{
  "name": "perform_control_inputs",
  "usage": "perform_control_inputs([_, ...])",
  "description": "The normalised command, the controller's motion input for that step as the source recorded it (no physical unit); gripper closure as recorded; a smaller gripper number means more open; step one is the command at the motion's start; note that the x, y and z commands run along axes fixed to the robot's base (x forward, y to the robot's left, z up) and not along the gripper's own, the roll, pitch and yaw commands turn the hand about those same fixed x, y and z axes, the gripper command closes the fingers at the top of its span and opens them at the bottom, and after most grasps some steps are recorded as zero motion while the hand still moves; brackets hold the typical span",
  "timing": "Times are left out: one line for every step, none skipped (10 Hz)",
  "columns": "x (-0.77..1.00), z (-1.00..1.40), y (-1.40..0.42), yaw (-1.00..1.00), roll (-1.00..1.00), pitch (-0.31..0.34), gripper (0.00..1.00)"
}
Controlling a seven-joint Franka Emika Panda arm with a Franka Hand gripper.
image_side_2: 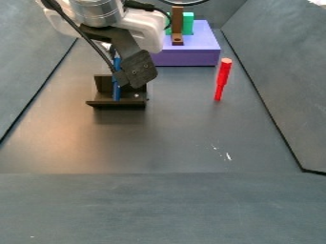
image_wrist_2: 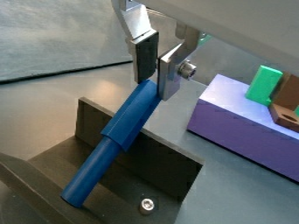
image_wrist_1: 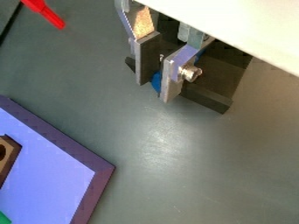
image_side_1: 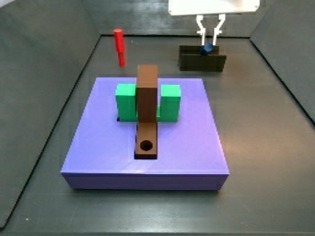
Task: Pick up the blue object. Move up. Place the blue object on the fixture. Regrasp the blue object. Move to above the board. Insert the blue object.
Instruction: Place the blue object on the fixture, then regrasp the blue object.
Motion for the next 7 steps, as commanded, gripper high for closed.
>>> perform_control_inputs([0.00, -0.11, 0.00, 0.00, 0.12, 0.006, 1.00])
perform_control_inputs([0.00, 0.00, 0.00, 0.00, 0.00, 0.000, 1.00])
perform_control_inputs([0.00, 0.00, 0.00, 0.00, 0.00, 0.000, 0.00])
perform_control_inputs([-0.17, 0.67, -0.32, 0.19, 0.67, -0.120, 0.00])
perform_control_inputs([-0.04, 0.80, -0.36, 0.33, 0.88, -0.109, 0.00])
perform_control_inputs([-0.07, 0.55, -0.19, 0.39, 1.00, 0.000, 0.00])
perform_control_inputs([-0.09, 0.38, -0.11, 0.43, 1.00, 0.000, 0.00])
